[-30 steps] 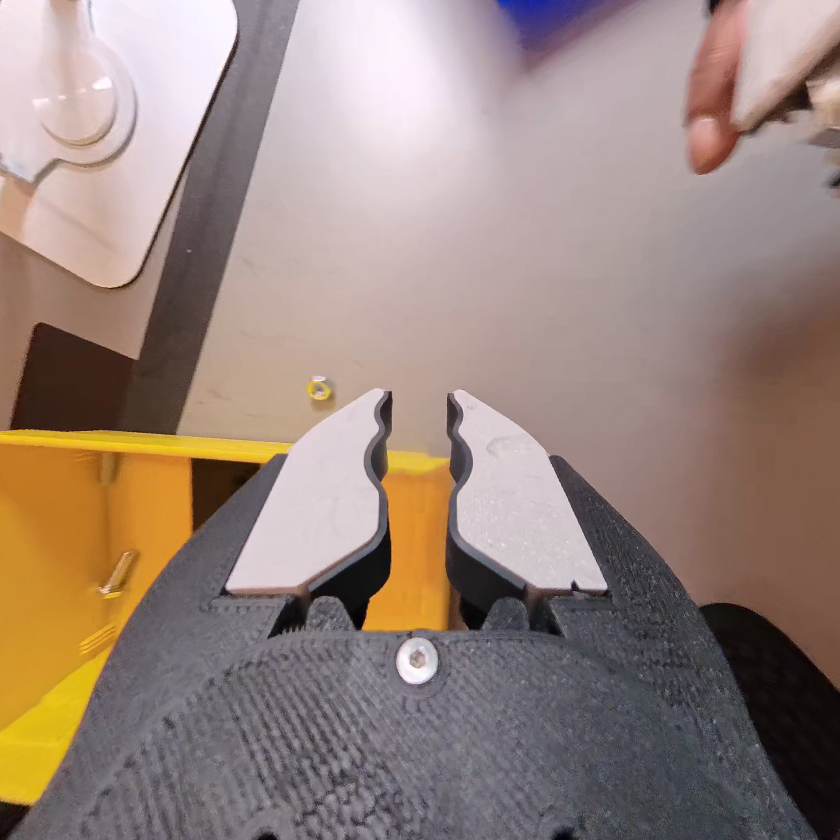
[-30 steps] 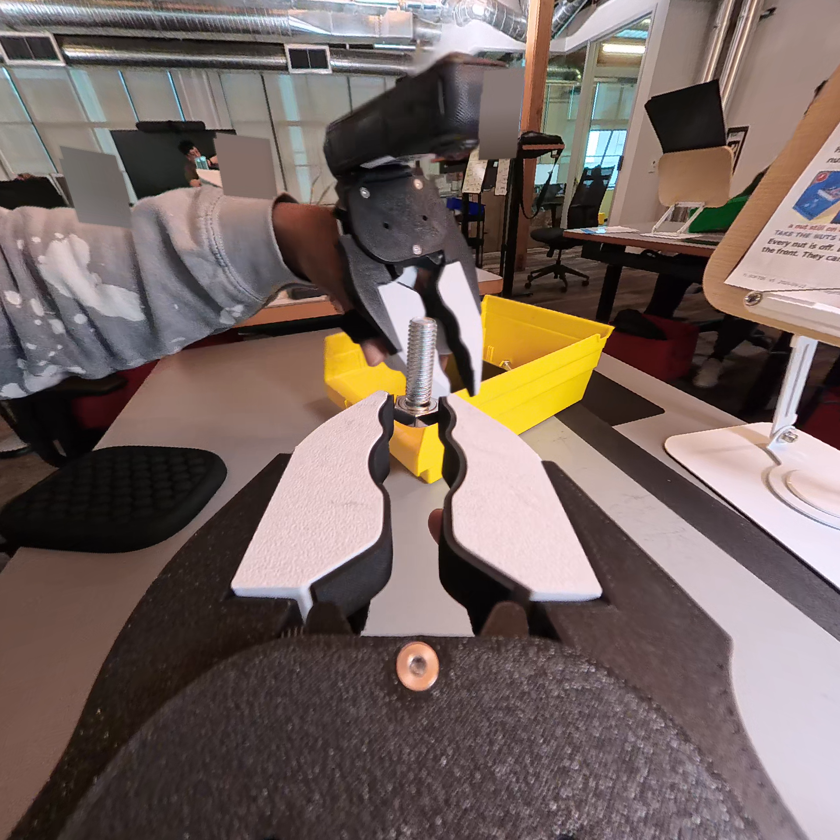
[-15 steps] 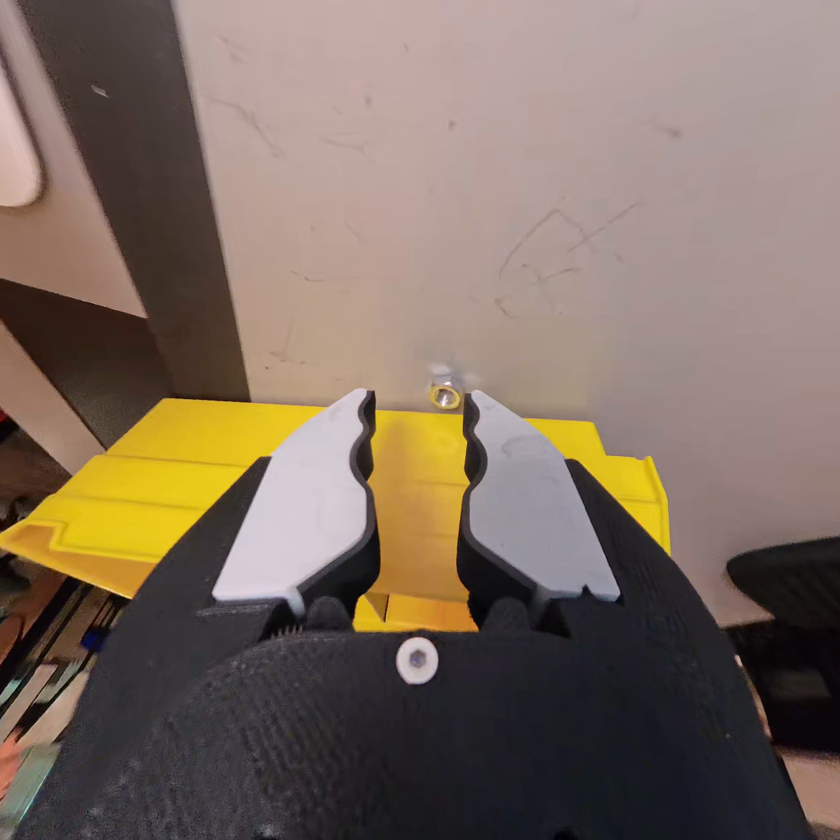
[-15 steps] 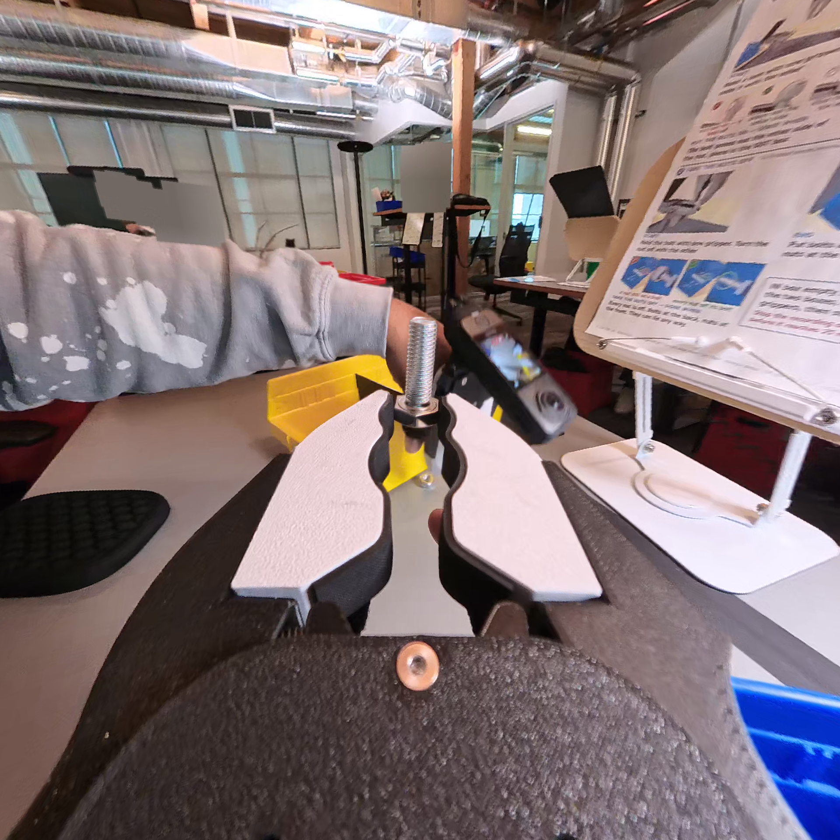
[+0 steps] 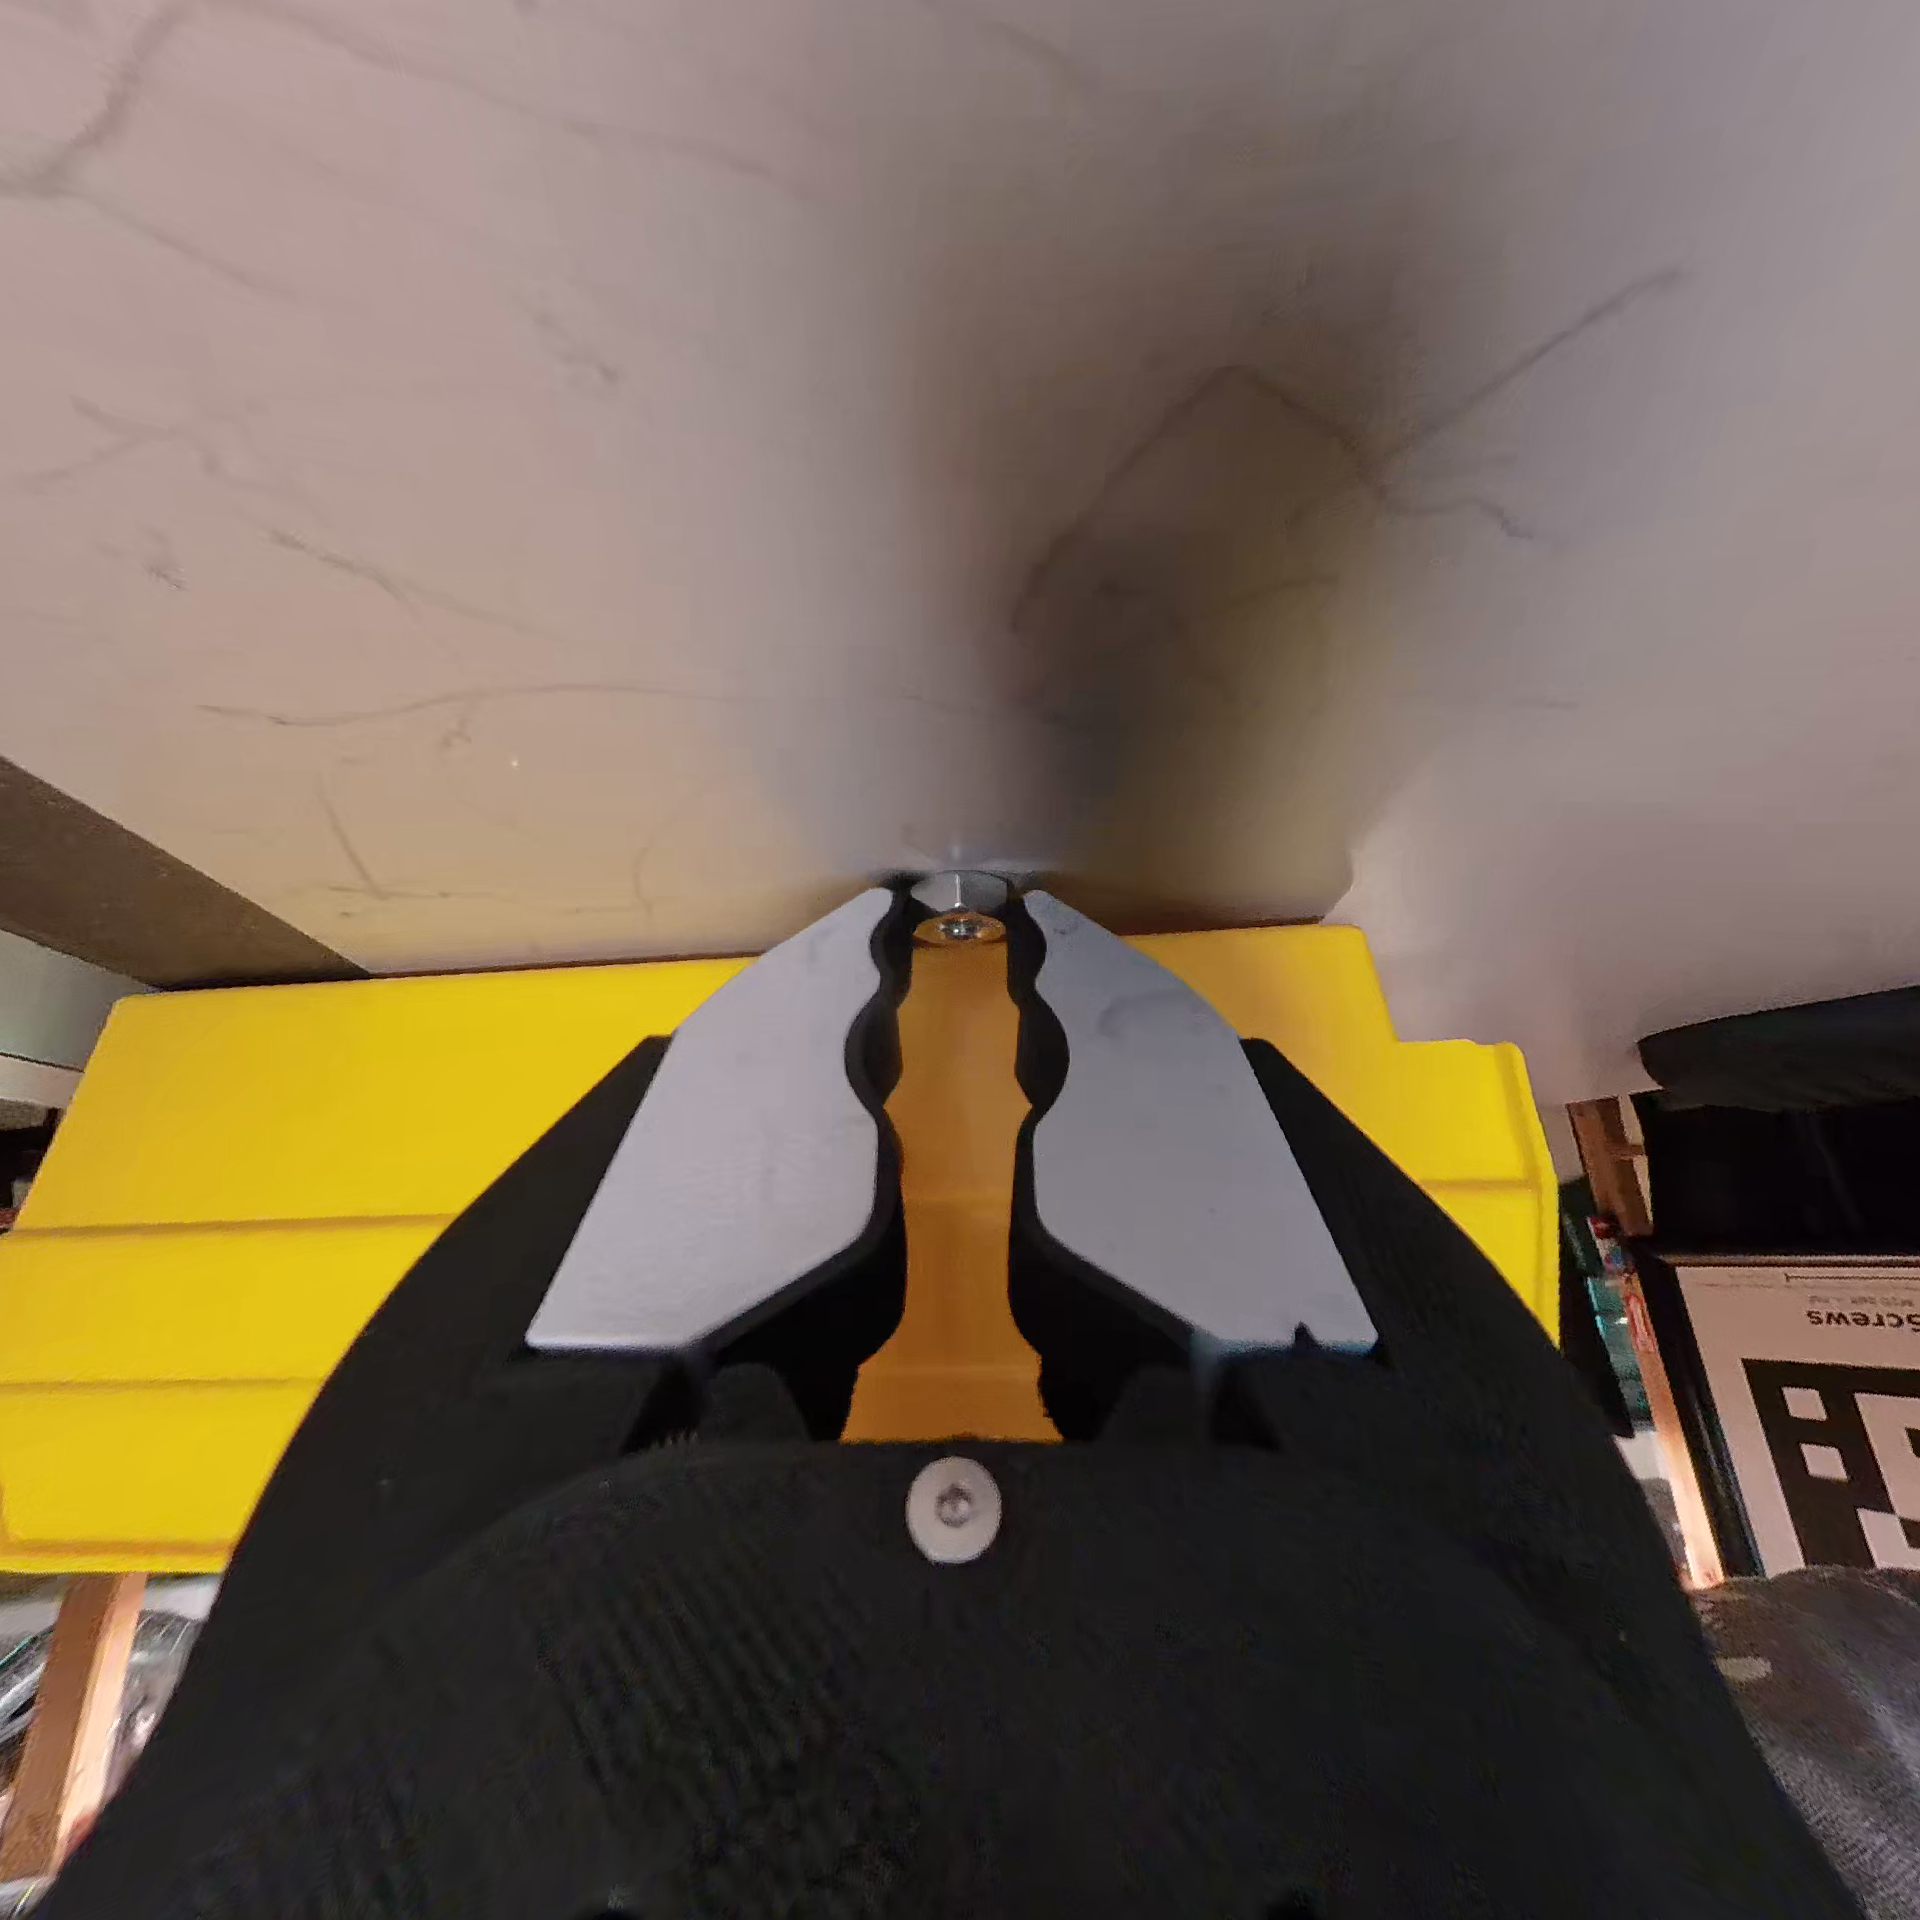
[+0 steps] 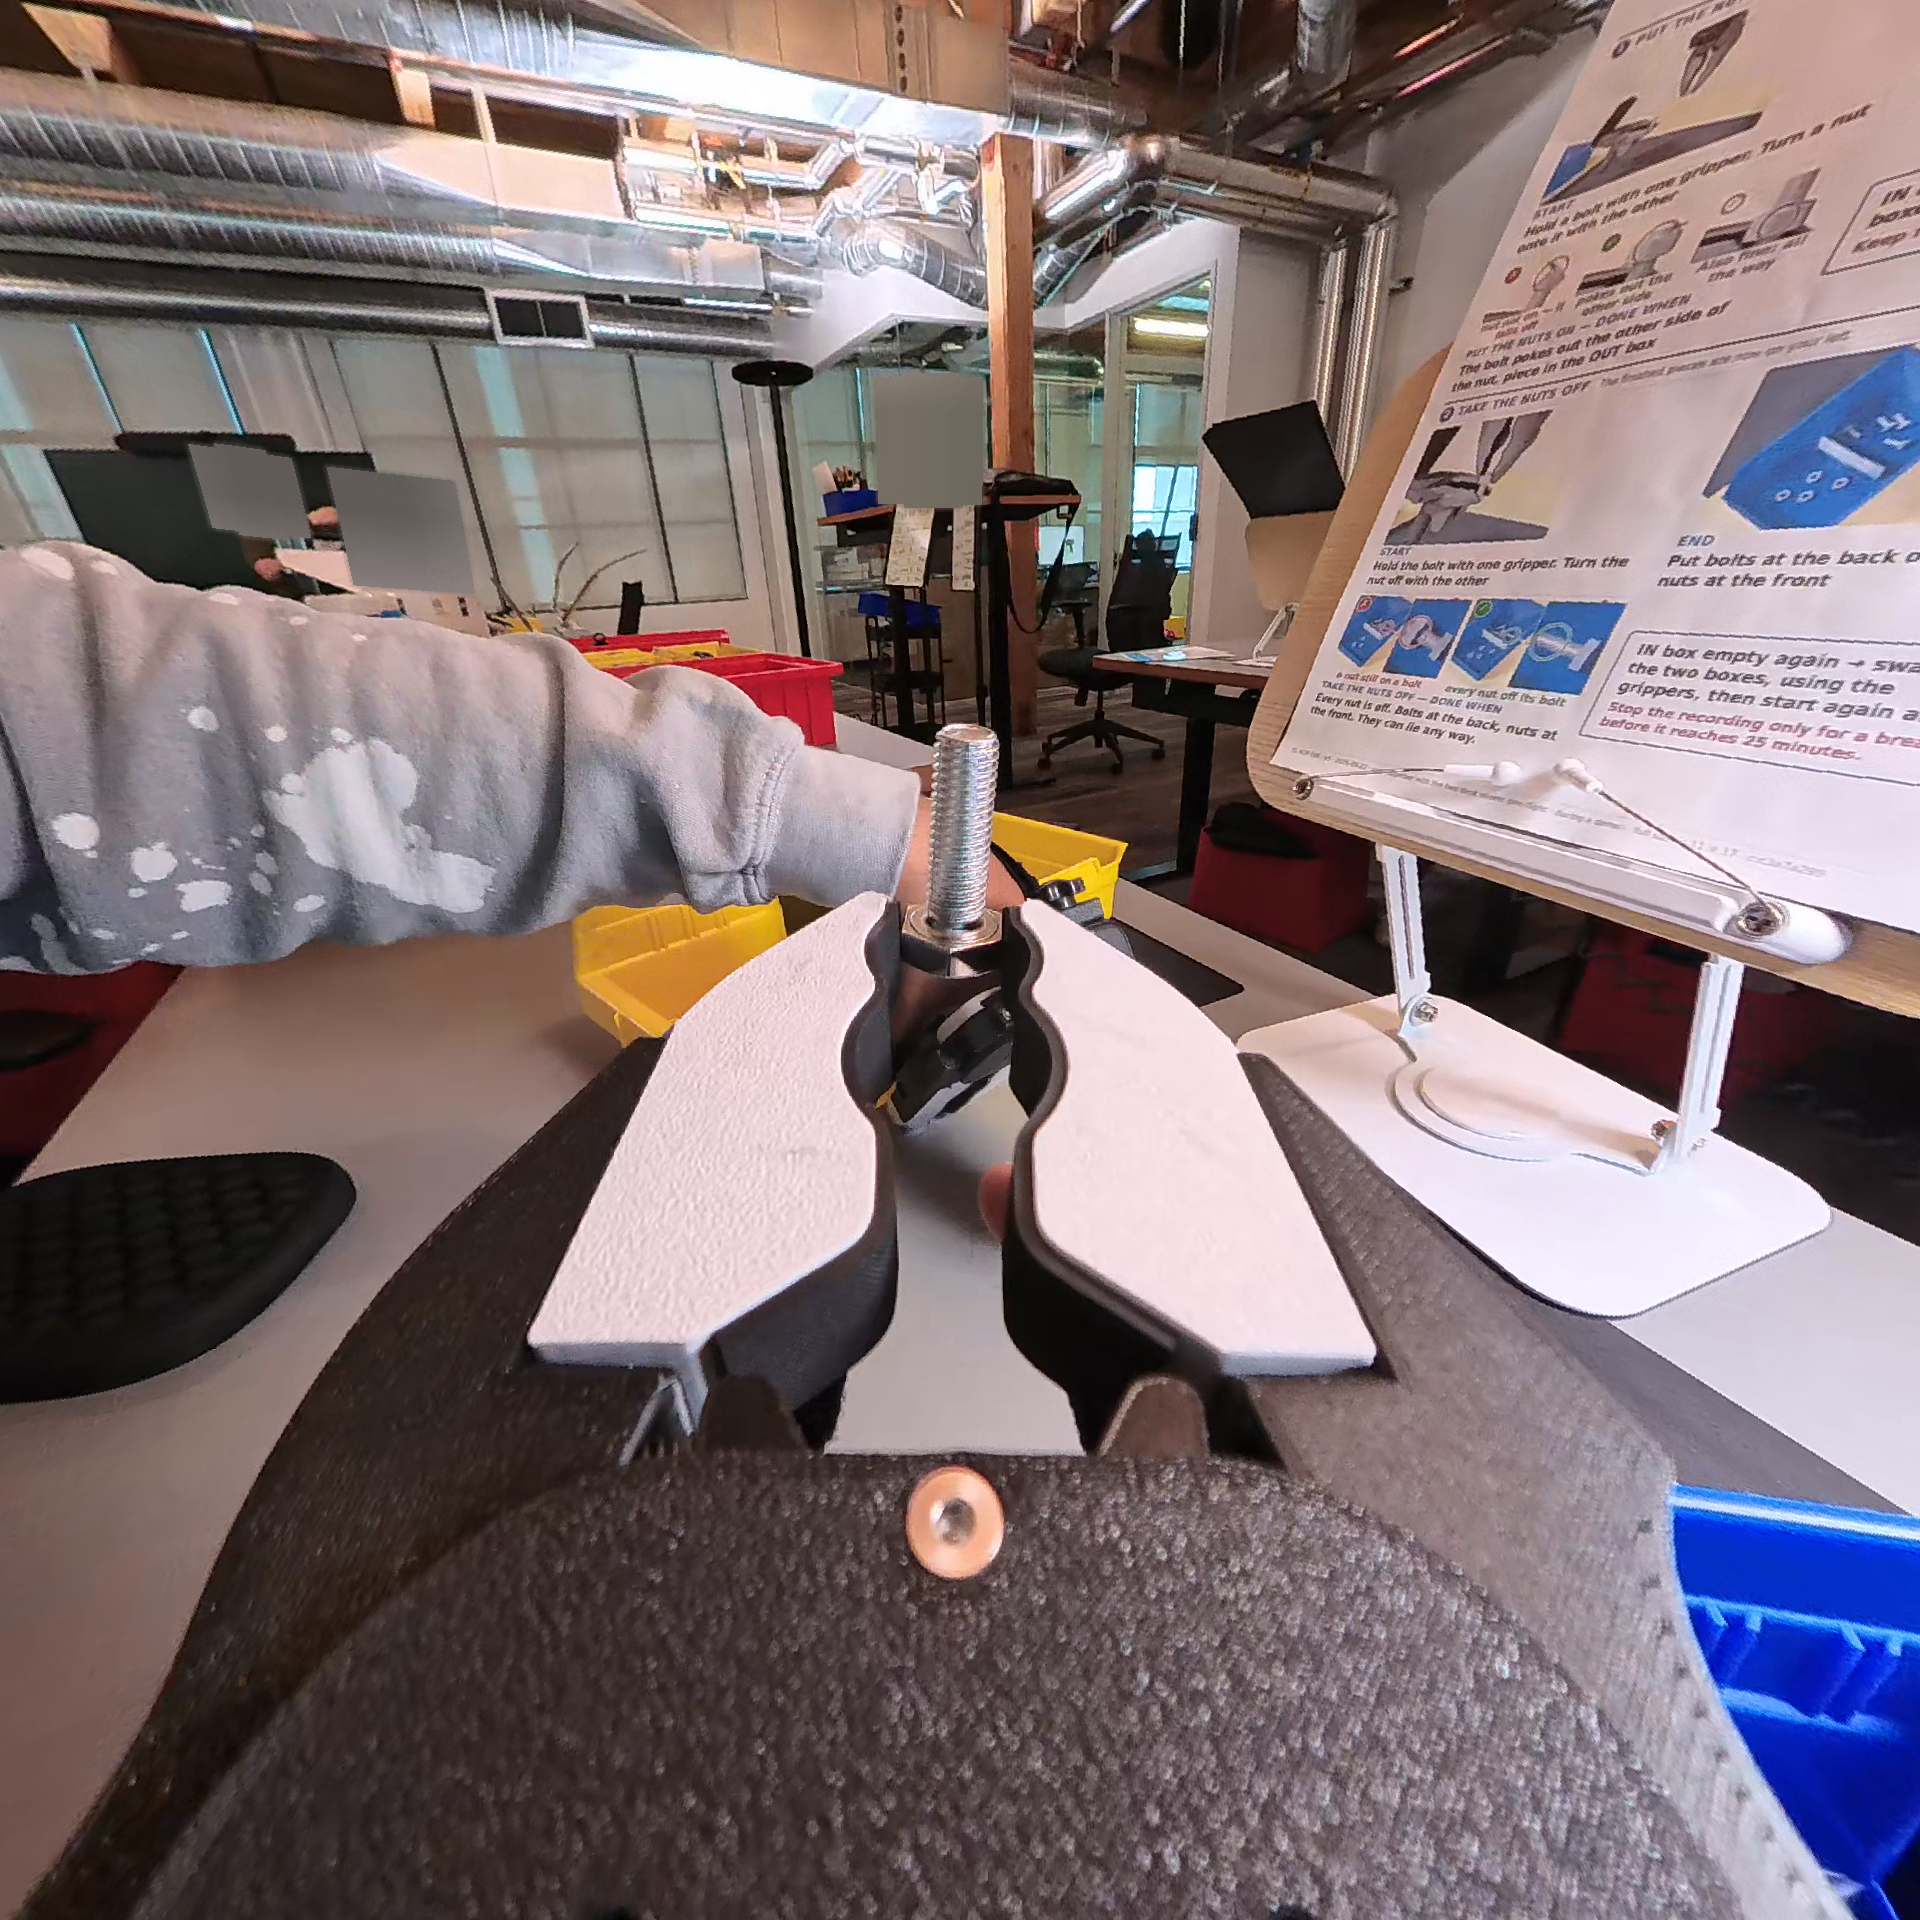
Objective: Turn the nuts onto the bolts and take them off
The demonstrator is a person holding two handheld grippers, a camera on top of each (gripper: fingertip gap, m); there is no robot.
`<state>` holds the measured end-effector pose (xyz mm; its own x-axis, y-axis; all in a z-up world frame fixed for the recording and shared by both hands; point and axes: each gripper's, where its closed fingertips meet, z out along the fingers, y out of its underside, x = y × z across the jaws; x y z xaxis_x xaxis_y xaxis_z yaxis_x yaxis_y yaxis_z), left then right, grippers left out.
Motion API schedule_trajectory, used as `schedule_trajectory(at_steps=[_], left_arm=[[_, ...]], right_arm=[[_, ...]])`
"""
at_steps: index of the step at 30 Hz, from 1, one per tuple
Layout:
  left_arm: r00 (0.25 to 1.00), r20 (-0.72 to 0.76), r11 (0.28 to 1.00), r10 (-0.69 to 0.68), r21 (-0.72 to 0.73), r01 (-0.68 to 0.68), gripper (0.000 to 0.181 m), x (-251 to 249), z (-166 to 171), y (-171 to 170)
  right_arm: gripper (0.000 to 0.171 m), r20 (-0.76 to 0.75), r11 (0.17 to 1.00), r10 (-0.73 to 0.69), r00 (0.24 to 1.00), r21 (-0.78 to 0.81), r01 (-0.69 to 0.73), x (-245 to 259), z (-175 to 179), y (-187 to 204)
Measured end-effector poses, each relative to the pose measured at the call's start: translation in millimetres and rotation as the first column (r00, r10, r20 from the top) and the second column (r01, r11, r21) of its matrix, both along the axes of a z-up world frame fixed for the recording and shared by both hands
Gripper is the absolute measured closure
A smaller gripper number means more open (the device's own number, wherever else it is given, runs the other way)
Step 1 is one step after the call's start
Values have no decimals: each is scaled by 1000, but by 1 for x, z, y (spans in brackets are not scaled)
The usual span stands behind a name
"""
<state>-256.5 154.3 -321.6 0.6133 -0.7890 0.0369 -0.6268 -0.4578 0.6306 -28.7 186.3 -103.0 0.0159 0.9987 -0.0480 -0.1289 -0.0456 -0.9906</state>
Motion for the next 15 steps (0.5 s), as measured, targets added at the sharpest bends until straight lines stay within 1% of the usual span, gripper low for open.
schedule_trajectory(at_steps=[4,7,9,12,15], left_arm=[[990,144,996,9,88,-22,163,21,7,7],[955,296,989,-13,146,-31,163,55,18,4],[931,357,984,-76,176,13,163,82,22,-6],[895,411,973,-176,210,95,163,124,19,-34],[868,447,960,-216,261,105,163,157,6,-60]], right_arm=[[153,-6,1000,-2,1000,1,2,1,2,0],[153,-8,1000,-3,1000,0,3,2,3,1],[153,-11,1000,-4,1000,-2,4,3,3,1],[153,-19,1000,-5,1000,-4,4,4,5,1],[153,-33,1000,-9,999,0,9,7,9,1]])
